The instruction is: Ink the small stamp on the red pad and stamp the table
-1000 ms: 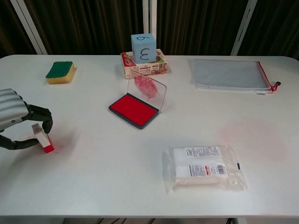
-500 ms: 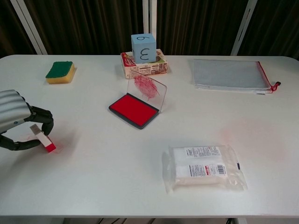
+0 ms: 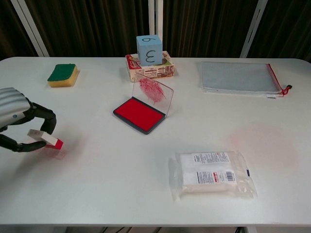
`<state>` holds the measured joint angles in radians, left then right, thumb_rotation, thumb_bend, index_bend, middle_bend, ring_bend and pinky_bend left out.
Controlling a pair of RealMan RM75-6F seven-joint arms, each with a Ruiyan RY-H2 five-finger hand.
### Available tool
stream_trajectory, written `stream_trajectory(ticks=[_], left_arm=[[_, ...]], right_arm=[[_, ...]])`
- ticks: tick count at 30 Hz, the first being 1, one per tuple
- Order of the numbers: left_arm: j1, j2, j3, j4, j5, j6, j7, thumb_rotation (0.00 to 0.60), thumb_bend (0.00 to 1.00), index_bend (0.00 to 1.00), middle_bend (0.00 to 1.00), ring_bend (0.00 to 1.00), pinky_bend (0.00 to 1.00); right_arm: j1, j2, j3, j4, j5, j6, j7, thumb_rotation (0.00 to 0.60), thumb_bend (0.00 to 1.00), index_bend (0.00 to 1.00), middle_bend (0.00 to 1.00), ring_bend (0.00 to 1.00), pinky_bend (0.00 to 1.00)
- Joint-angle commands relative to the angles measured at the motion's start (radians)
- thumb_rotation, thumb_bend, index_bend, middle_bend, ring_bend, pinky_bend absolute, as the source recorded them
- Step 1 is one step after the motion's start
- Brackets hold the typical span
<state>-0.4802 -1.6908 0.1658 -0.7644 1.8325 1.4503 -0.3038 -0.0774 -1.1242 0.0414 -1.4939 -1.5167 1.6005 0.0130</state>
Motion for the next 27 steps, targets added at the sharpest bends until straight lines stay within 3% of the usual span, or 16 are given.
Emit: stream_trajectory(ticks=[1,6,12,18,22,27], left_arm=[[-0.049,0.071,-0.053,-0.169,-0.059,-0.072,-0.009,0.6,0.37,0.62,0.6,0.98,1.0],[-0.118,0.166,-0.123,-0.403,-0.155,-0.22,0.029,0.6,0.39,0.62,0.61,1.0,1.0],[-0.218,0.214,-0.221,-0.567,-0.277,-0.407,0.136,0.6,0.4,0.63,0.62,1.0,1.0],[-0.312,0.17,-0.306,-0.609,-0.393,-0.547,0.27,0.6,0.41,0.63,0.62,1.0,1.0],[-0.372,0.105,-0.346,-0.582,-0.469,-0.616,0.373,0.6,0.41,0.63,0.62,1.0,1.0],[-0.418,0.026,-0.378,-0.516,-0.566,-0.681,0.407,0.6,0.42,0.63,0.62,1.0,1.0]], right_arm=[[0.006,-0.004,-0.002,-0.007,-0.006,-0.006,-0.01,0.6,0.23,0.0,0.0,0.0,0.0],[0.011,-0.01,-0.006,-0.016,-0.012,-0.014,-0.027,0.6,0.23,0.0,0.0,0.0,0.0],[0.002,-0.001,-0.002,-0.025,-0.006,0.002,-0.029,0.6,0.23,0.0,0.0,0.0,0.0],[-0.007,0.008,-0.002,-0.024,0.006,0.006,-0.018,0.6,0.23,0.0,0.0,0.0,0.0],[-0.012,0.019,0.002,-0.03,0.007,0.017,-0.01,0.6,0.23,0.0,0.0,0.0,0.0],[-0.017,0.026,0.003,-0.03,0.012,0.02,0.0,0.6,0.23,0.0,0.0,0.0,0.0]])
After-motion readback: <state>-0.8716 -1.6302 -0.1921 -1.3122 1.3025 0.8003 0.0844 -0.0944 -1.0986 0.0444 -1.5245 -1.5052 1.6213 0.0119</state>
